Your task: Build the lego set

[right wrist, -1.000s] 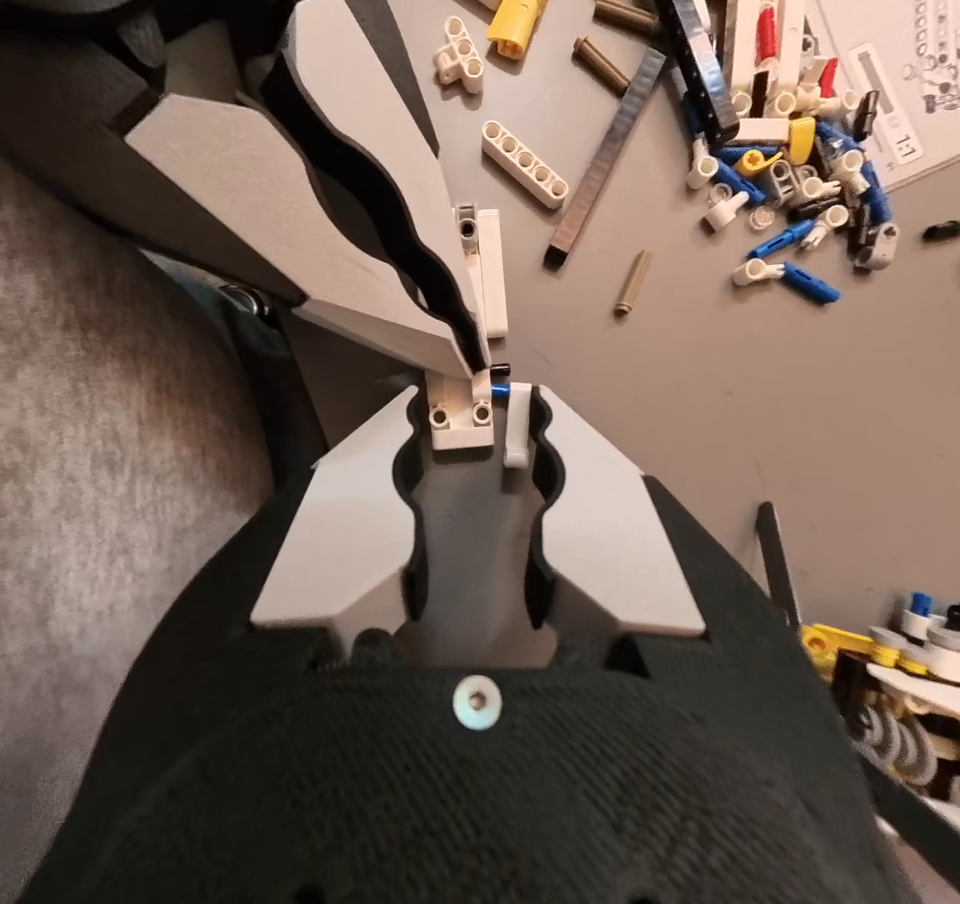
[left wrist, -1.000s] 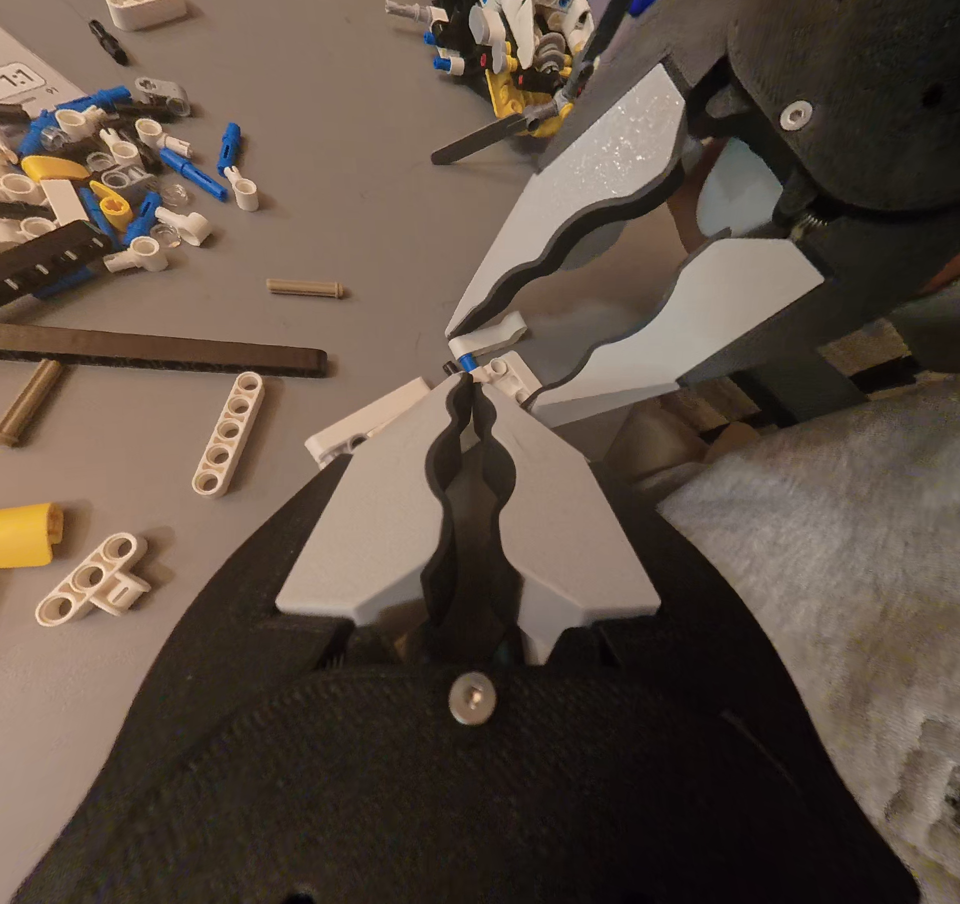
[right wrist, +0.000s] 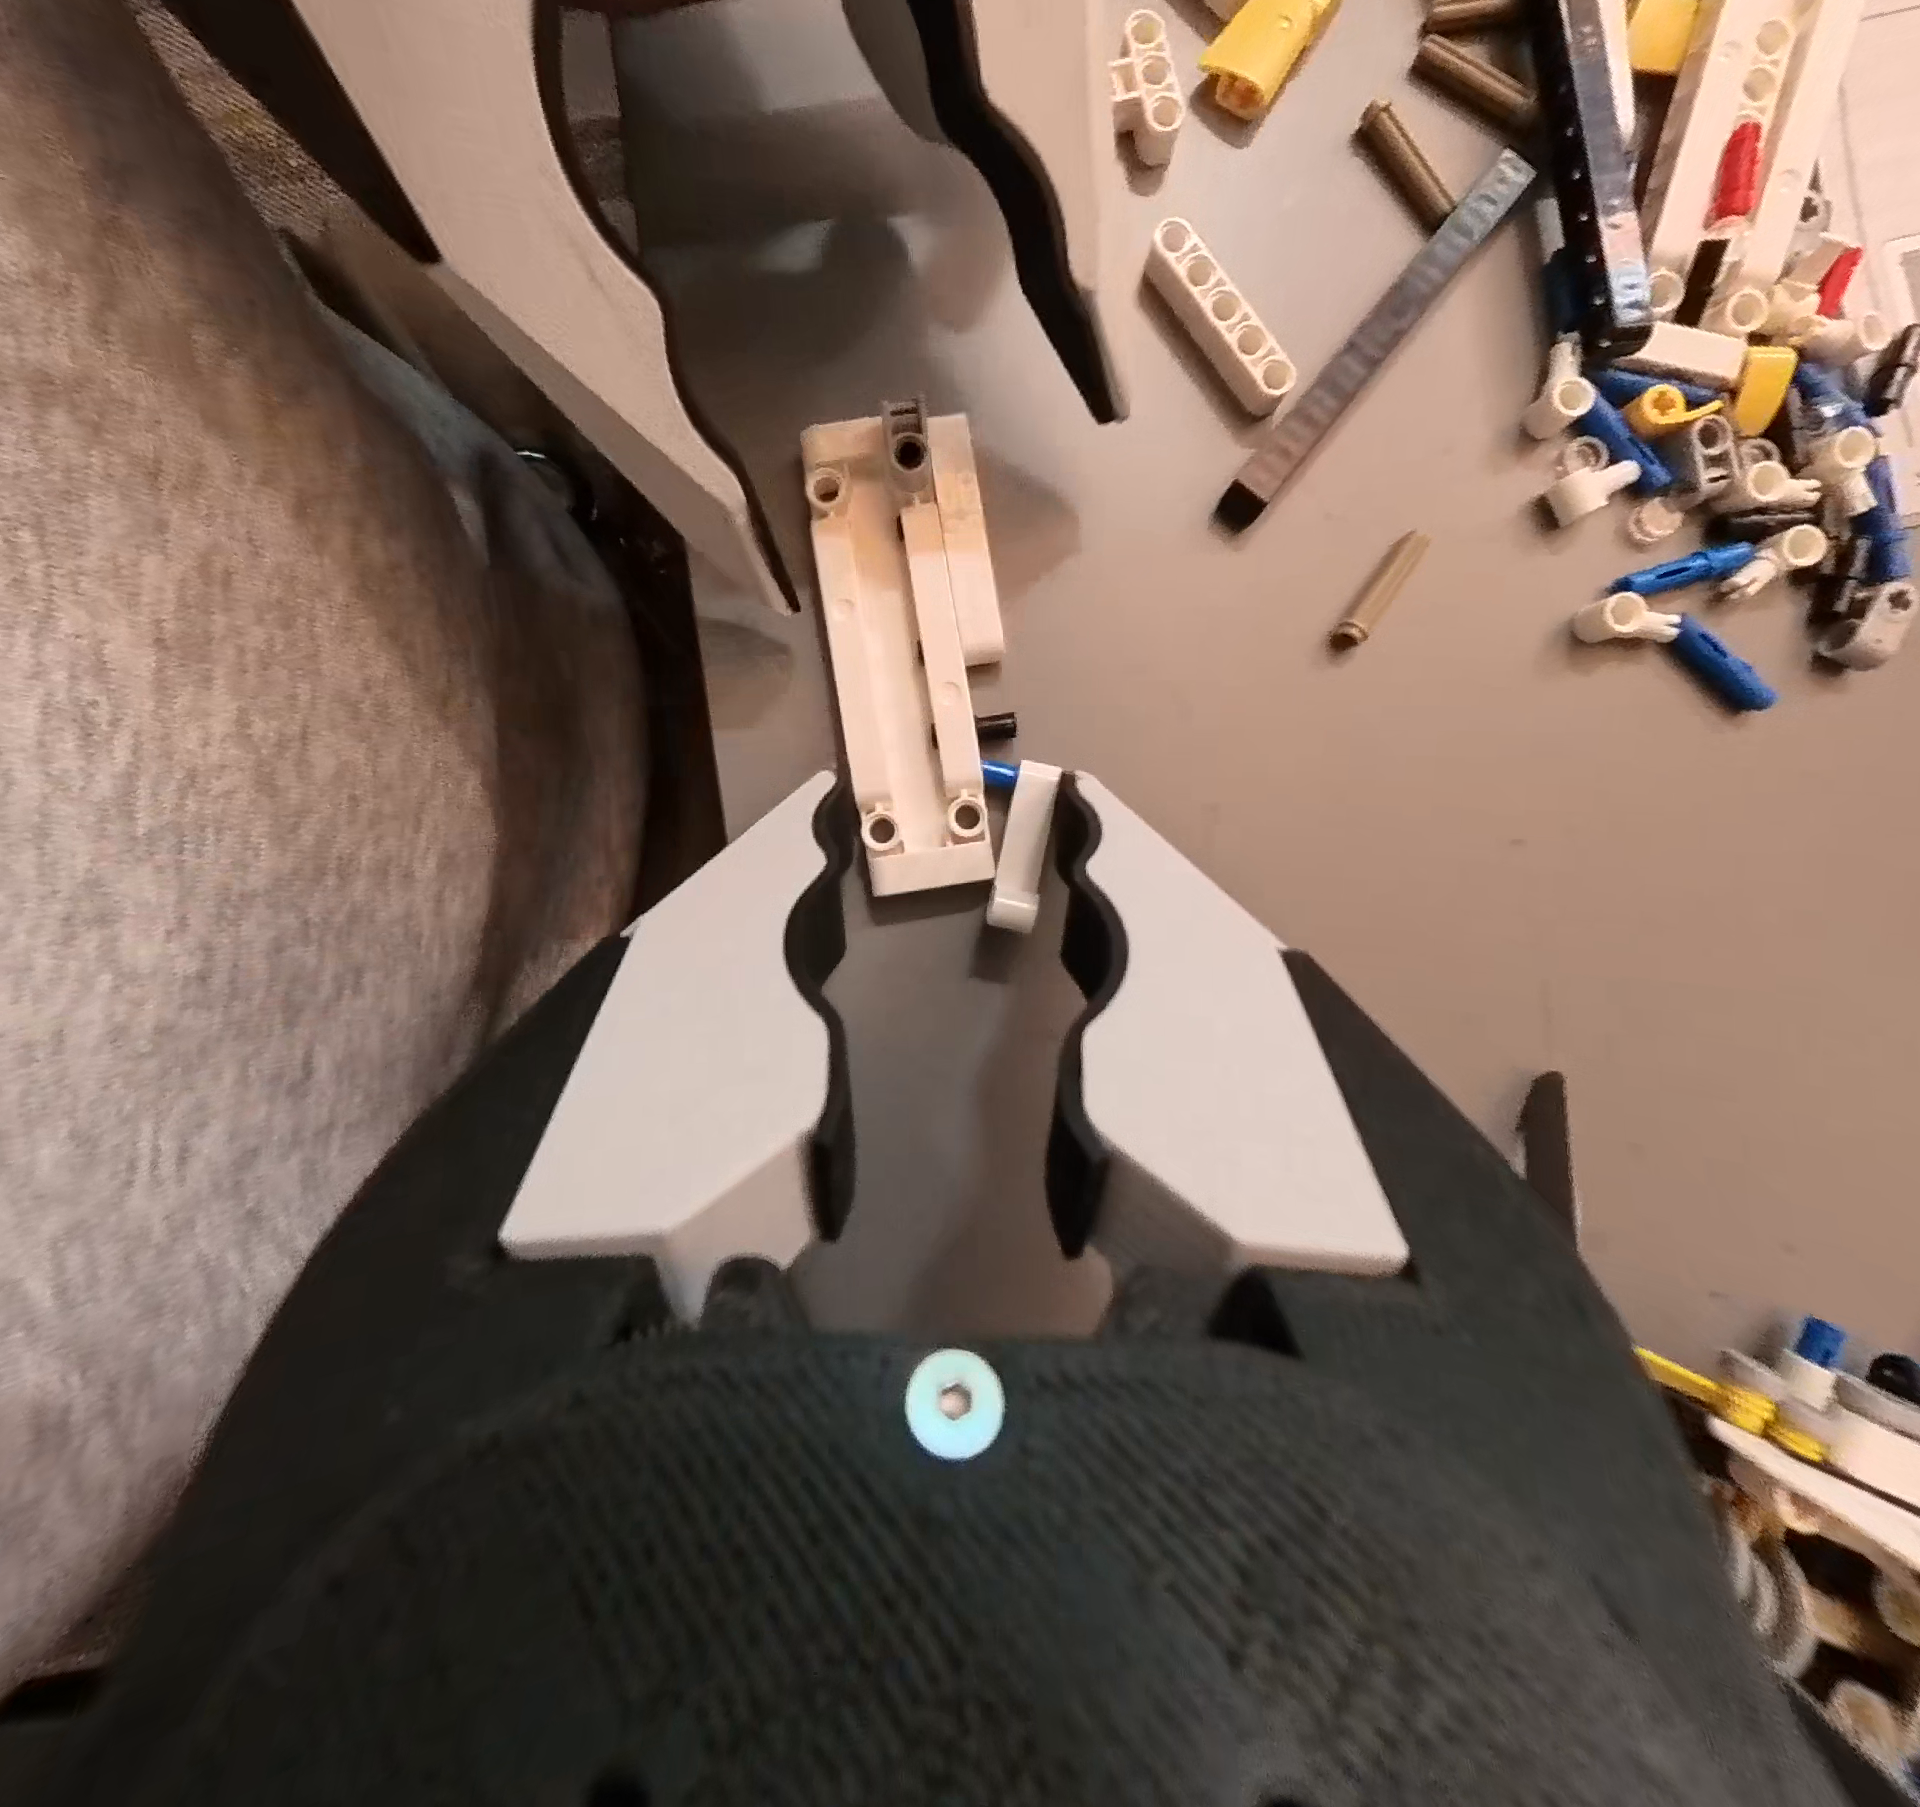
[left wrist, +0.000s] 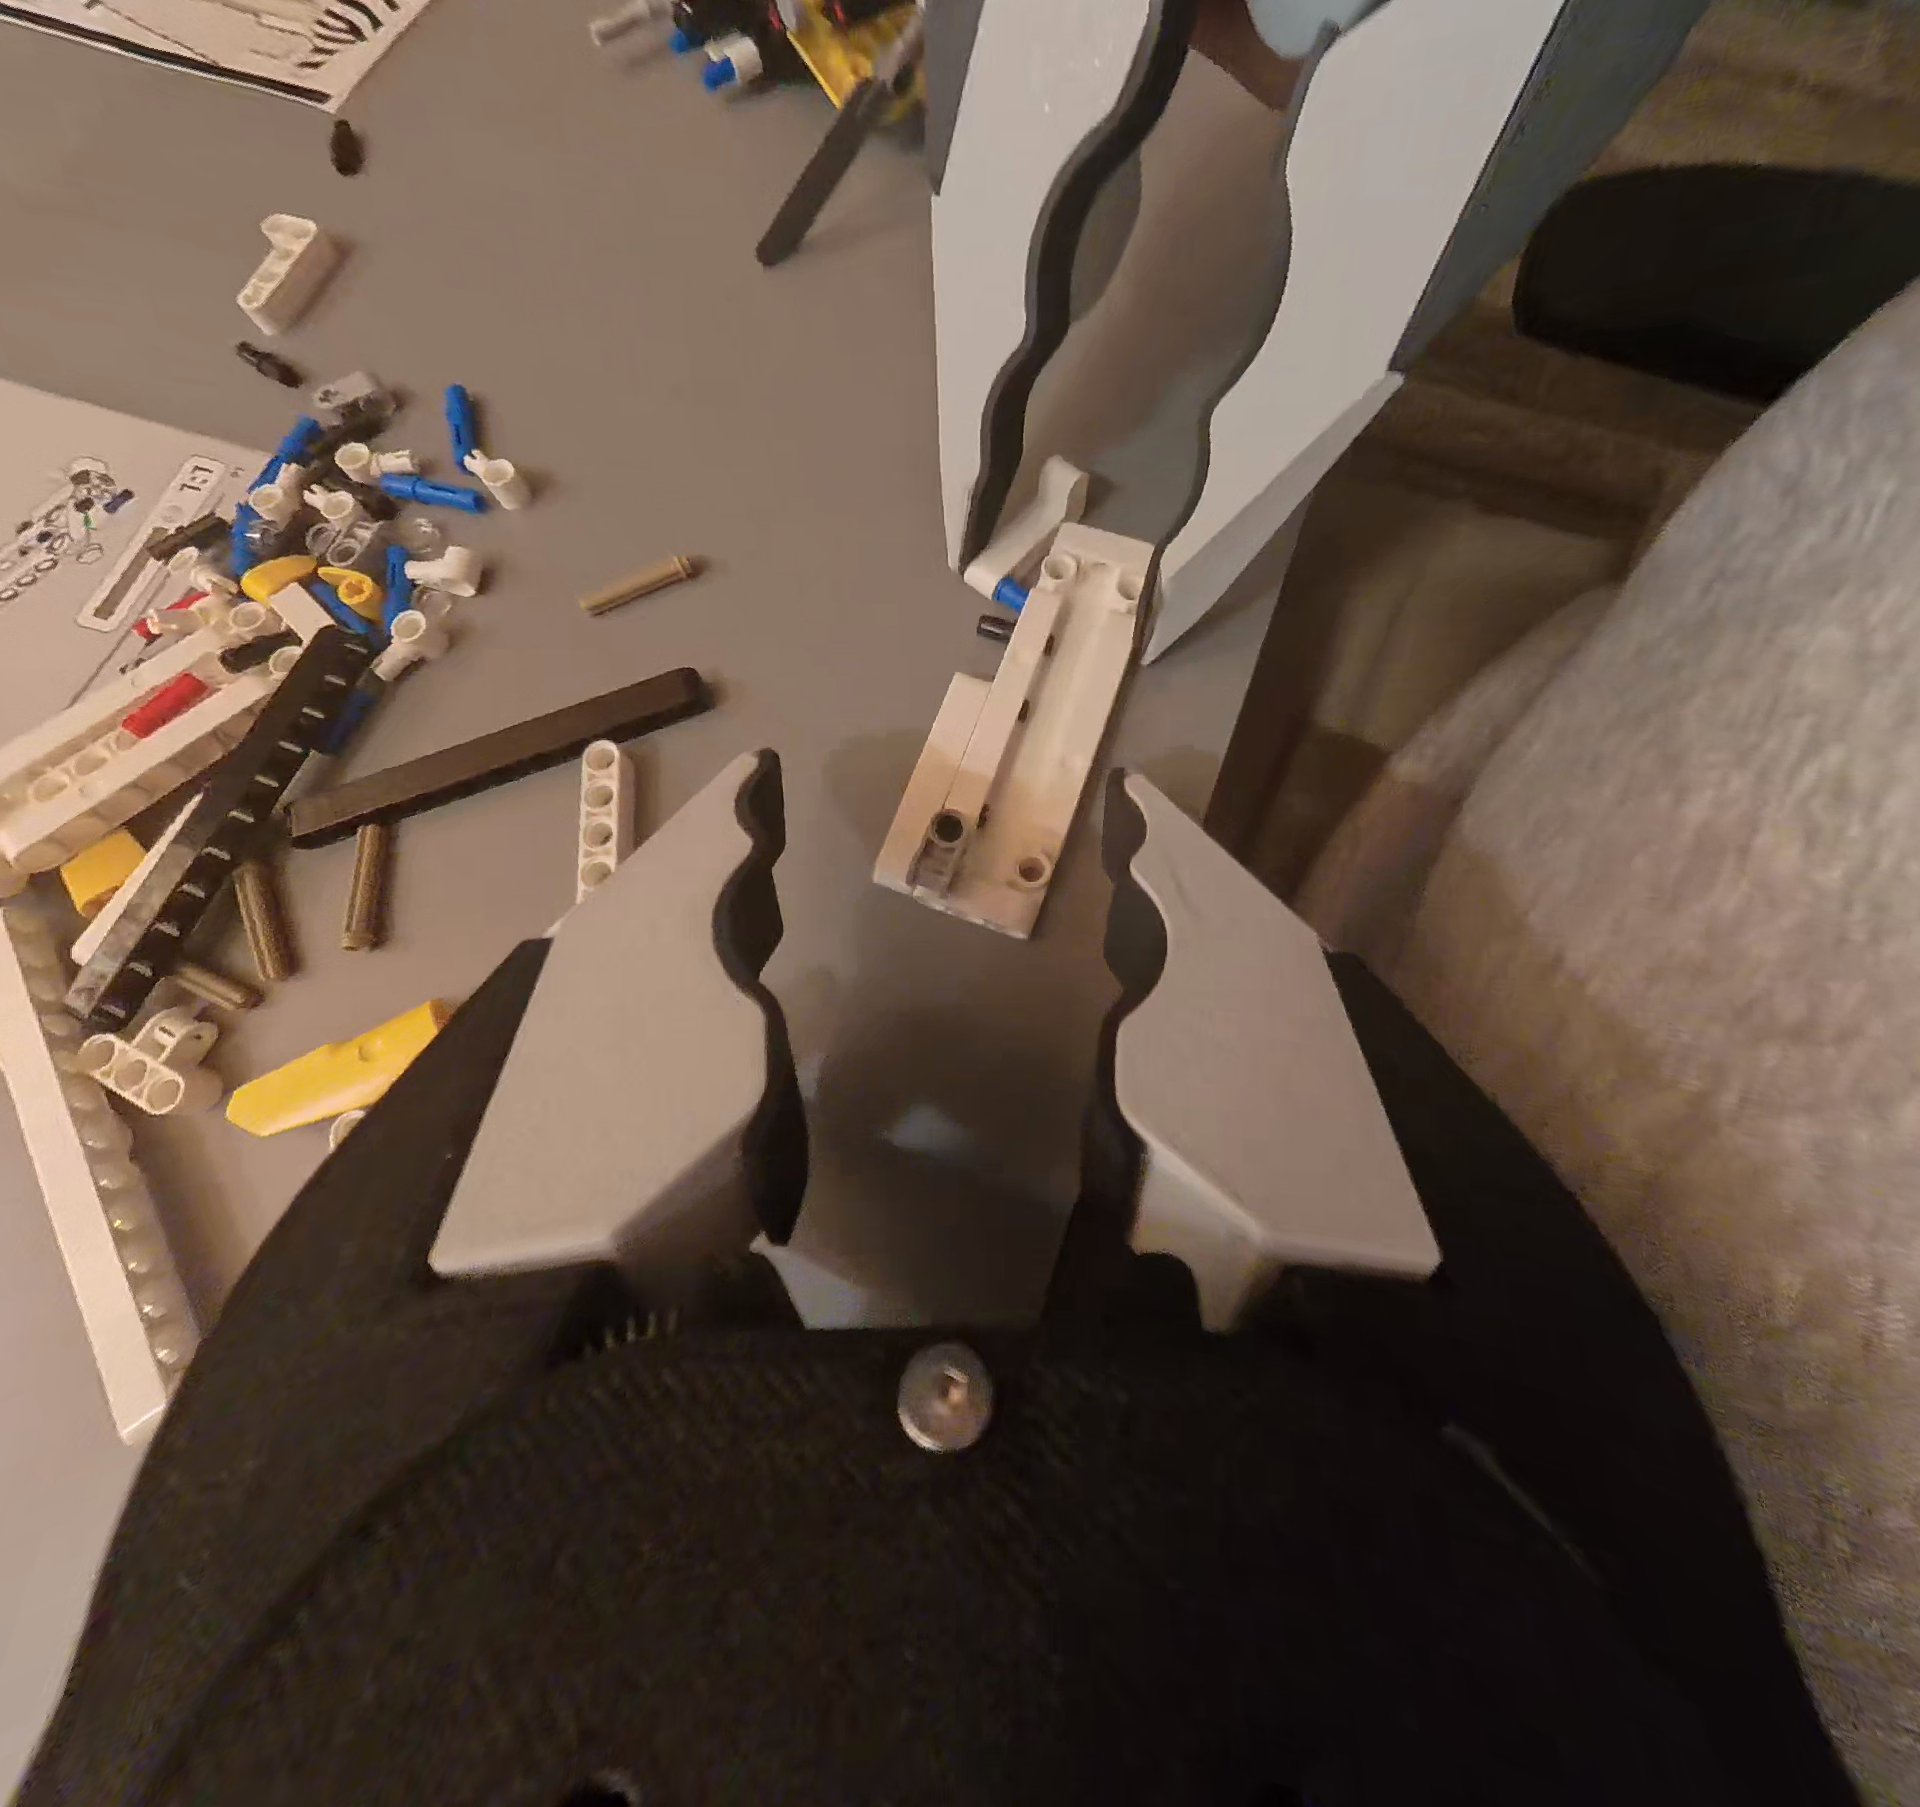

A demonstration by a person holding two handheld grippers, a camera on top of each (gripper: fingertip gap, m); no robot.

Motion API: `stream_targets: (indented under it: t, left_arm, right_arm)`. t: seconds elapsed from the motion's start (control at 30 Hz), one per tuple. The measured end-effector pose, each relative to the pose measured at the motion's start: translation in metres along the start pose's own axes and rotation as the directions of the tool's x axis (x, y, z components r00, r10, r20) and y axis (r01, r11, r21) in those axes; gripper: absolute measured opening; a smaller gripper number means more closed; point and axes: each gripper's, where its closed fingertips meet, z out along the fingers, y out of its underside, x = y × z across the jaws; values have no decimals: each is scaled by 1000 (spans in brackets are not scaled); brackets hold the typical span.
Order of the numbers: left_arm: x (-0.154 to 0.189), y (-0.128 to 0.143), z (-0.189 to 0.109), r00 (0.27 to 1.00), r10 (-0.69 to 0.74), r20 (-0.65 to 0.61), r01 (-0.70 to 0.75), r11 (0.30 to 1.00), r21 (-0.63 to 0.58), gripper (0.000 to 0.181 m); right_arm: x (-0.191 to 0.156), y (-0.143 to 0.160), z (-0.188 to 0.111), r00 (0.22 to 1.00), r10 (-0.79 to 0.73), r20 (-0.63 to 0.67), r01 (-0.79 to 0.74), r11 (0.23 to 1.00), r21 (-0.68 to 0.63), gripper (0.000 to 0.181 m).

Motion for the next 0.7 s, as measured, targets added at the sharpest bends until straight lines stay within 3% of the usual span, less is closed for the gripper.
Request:
stream_targets:
  t: [0.23, 0.4, 0.7]
  left_arm:
    - [7, 5, 6, 999, 29, -39, -31, 998, -51, 55]
    - [15, 7, 7, 995, 37, -96, -43, 997, -64, 37]
    - [16, 6, 8, 995, 19, -98, -24, 998, -56, 37]
  right_arm:
    - [-5, 0, -1, 999, -25, 44, 24, 1000, 18, 38]
    - [-6, 0, -1, 995, -63, 76, 61, 998, 20, 39]
    - [-5, 2, -1, 995, -76, 67, 76, 997, -9, 39]
